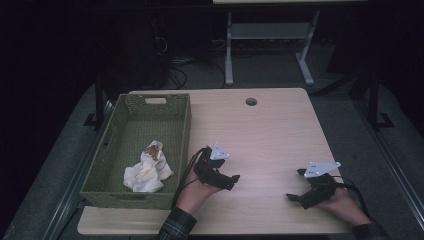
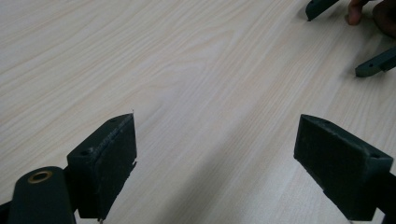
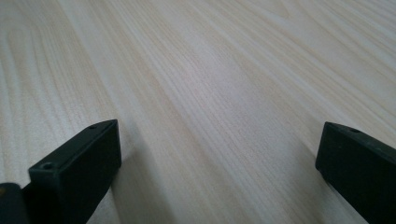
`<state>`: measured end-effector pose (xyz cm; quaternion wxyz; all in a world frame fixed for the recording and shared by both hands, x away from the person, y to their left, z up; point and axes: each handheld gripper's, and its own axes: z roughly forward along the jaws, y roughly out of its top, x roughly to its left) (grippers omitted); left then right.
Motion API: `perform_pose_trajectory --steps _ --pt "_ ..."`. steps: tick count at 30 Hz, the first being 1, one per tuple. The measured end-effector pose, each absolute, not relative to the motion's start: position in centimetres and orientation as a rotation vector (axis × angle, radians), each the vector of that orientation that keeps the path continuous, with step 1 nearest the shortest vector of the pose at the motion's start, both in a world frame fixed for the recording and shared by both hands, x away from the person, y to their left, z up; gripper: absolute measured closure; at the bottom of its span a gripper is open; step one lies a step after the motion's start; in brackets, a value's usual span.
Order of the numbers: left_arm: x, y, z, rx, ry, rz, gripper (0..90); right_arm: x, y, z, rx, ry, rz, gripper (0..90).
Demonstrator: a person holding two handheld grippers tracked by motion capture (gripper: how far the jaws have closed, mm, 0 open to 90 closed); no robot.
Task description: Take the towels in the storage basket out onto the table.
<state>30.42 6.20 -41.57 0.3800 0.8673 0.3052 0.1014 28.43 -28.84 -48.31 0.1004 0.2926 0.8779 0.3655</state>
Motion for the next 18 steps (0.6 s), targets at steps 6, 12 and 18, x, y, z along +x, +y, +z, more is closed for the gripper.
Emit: perform_pose_trajectory --steps 6,12,18 --pt "30.6 6.1 -40.9 2.221 0.769 0.258 12.4 28.4 -28.8 -48.3 0.865 2.594 1.081 0.0" --pt "30.8 6.1 -40.2 2.214 0.756 0.247 12.4 28.4 -28.8 -48.3 0.865 2.594 1.081 0.0" --pt "31.1 6.1 -39.6 2.214 0.734 0.231 12.4 28.4 -28.8 -48.3 0.864 2.594 1.081 0.0"
